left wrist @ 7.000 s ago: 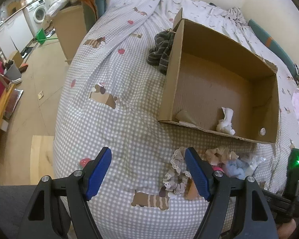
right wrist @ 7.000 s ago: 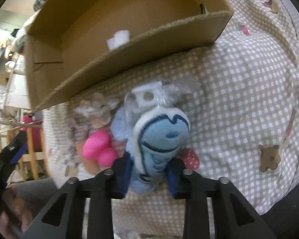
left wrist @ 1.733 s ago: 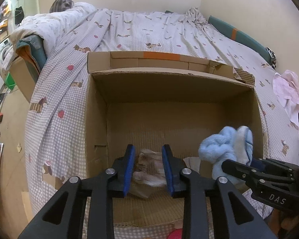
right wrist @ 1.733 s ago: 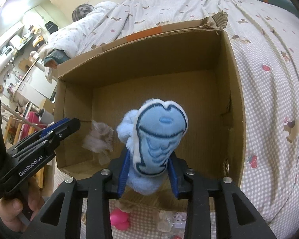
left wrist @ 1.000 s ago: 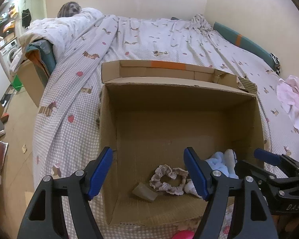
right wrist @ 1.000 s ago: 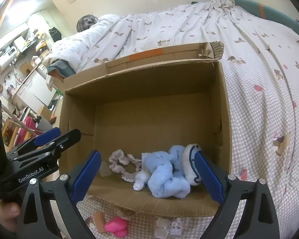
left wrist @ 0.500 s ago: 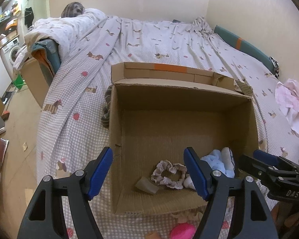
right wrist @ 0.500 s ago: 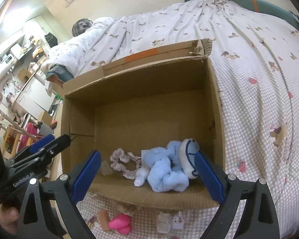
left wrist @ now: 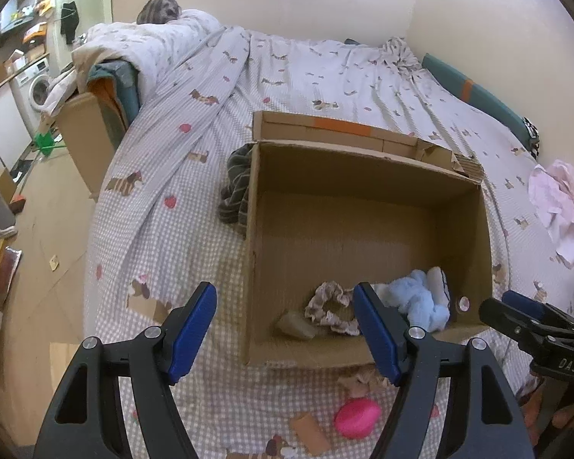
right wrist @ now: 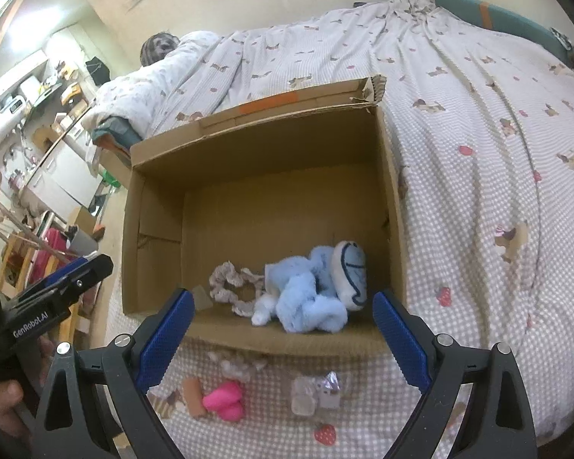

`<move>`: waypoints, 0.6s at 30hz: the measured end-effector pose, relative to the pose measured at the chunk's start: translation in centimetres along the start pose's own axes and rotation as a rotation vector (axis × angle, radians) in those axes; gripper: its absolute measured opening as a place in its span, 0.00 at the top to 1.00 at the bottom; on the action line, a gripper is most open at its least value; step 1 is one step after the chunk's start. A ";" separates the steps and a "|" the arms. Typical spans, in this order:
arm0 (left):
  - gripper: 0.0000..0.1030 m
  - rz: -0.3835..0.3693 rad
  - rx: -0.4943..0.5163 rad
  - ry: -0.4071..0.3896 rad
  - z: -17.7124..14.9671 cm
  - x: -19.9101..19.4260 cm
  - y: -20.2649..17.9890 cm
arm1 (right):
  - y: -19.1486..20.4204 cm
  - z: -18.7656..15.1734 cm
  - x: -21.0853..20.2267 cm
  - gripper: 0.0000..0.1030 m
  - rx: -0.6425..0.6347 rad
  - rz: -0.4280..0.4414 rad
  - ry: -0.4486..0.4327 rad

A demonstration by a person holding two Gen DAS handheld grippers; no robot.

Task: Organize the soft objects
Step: 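Withdraw both grippers from the box back toward the items on the bed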

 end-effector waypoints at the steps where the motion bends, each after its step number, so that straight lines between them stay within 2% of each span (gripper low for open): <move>1: 0.31 0.002 -0.003 0.002 -0.2 -0.1 0.1 | -0.1 -0.3 -0.1 0.02 0.002 -0.002 0.003; 18: 0.31 -0.003 -0.004 0.051 -4.0 -1.8 0.1 | -0.5 -4.4 -2.1 0.02 0.060 0.005 0.034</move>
Point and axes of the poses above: each gripper's, at about its wrist camera, not at the fingertips, and x roughly the way its jaws point, y to its left, z to its top, the point moved 9 cm from there along x, roughly the way its jaws point, and after that the axes turned 2 degrees about z, right-handed, at the moved point
